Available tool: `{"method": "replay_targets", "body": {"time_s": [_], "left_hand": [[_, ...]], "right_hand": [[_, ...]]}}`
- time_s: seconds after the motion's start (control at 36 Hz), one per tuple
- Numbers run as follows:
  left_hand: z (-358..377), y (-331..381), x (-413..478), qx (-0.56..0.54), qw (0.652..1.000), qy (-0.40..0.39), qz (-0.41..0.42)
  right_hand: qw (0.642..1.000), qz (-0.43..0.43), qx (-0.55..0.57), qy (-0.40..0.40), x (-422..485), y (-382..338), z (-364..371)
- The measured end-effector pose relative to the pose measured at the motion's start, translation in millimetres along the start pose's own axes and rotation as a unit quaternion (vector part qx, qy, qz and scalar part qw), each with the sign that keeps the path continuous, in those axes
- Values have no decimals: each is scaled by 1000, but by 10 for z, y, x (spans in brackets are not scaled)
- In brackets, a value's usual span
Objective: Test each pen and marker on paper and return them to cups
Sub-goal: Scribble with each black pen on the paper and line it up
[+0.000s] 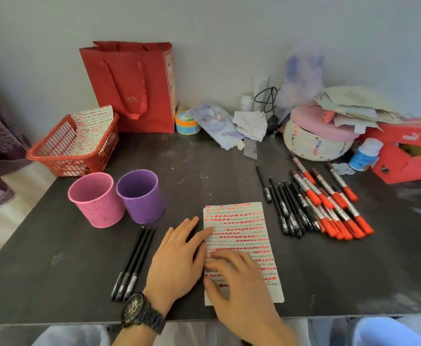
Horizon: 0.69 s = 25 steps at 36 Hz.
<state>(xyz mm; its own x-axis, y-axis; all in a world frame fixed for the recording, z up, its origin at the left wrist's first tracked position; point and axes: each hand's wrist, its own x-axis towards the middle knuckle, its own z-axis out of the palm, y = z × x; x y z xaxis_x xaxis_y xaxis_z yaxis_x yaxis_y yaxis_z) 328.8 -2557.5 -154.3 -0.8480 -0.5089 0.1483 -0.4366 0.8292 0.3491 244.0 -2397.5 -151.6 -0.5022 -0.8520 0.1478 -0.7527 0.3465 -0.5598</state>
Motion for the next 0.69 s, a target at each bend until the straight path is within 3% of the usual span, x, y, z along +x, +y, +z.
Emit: {"method": "replay_targets", "body": {"time_s": [0.08,0.17,0.33,0.47,0.69], "left_hand": [[-10,12,11,-5,1000,0,-5],[-6,15,20,-11,1000,3,-15],[0,9,33,-26,999,3,-22],[-12,5,46,-32,999,4,-21],[-20,10,51,-36,999,2,-23]], "right_hand": [[997,-22,11,-77,144,123,-207],[993,14,39,-110,399,257,-485],[994,103,-43,-13,1045,667,-938],[958,190,-211,47,1474,892,-1079],[925,203,-323,-7,1683,845,-950]]}}
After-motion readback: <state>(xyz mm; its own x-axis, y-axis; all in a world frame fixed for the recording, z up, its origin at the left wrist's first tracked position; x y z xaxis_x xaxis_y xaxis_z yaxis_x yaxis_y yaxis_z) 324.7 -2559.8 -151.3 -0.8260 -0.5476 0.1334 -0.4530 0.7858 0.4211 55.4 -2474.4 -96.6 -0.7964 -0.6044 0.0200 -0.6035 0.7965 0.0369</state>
